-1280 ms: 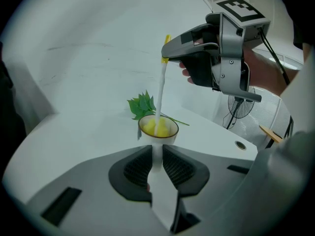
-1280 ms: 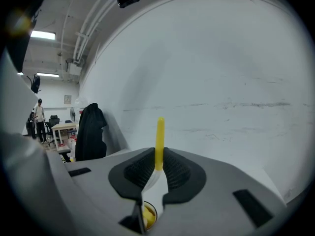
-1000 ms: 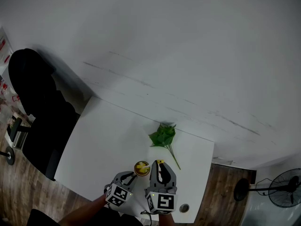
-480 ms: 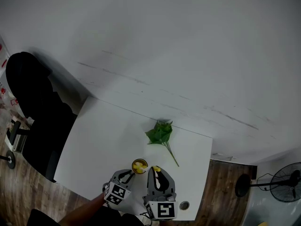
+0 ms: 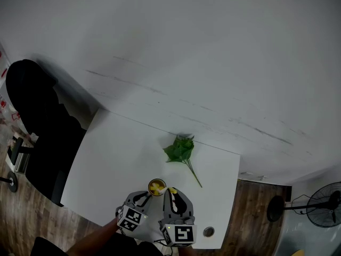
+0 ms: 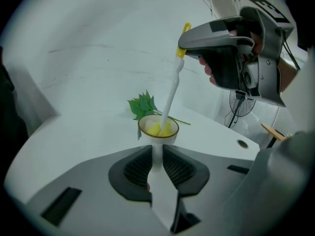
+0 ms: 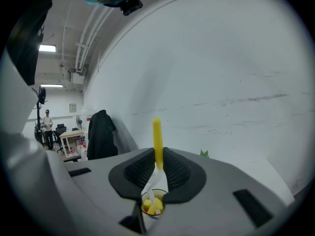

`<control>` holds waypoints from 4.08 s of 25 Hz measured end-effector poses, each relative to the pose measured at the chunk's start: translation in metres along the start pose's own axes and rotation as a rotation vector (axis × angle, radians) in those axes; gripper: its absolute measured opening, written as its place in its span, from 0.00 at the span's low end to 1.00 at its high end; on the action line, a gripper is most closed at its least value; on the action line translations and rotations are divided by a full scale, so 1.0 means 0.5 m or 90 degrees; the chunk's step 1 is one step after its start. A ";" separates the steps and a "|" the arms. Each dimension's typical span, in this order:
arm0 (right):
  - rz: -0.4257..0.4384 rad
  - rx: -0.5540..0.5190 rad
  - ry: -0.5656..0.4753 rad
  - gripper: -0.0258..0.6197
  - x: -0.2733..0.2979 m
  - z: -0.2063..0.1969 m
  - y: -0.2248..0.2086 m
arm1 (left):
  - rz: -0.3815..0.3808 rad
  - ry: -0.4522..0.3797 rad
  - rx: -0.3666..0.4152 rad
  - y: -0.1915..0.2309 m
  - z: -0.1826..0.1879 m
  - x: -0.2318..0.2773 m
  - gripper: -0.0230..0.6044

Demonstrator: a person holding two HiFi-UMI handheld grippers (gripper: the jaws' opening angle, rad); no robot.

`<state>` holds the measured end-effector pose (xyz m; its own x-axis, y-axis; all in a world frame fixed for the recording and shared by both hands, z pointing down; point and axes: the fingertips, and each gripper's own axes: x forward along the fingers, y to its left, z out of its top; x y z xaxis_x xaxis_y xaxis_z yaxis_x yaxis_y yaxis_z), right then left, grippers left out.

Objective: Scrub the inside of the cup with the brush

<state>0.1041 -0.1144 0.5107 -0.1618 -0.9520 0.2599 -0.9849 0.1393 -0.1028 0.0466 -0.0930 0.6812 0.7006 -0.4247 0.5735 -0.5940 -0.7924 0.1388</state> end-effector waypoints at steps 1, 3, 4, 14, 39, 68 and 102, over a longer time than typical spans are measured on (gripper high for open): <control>-0.004 0.003 0.001 0.14 0.002 -0.001 -0.003 | 0.000 0.000 0.000 0.000 0.000 0.001 0.17; -0.004 0.004 0.004 0.14 0.003 0.000 -0.005 | 0.000 0.001 0.001 -0.001 -0.001 0.001 0.17; -0.002 0.000 0.004 0.14 0.003 0.000 -0.004 | 0.000 0.001 0.002 -0.001 -0.001 0.001 0.17; -0.014 -0.014 0.017 0.14 -0.006 0.004 -0.006 | -0.005 0.003 -0.015 -0.003 -0.001 -0.002 0.17; -0.072 -0.050 -0.113 0.14 -0.131 0.139 0.006 | 0.046 -0.122 0.020 0.015 0.127 -0.170 0.42; -0.196 -0.035 -0.107 0.14 -0.488 0.022 0.106 | 0.046 -0.244 0.078 -0.131 0.173 -0.526 0.15; -0.202 -0.033 -0.093 0.14 -0.559 -0.037 0.155 | 0.043 -0.243 0.097 -0.193 0.127 -0.571 0.09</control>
<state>0.0721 0.1677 0.4478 0.1599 -0.9786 0.1298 -0.9871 -0.1598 0.0114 -0.0712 0.0768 0.4529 0.7754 -0.5870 0.2327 -0.5983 -0.8008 -0.0264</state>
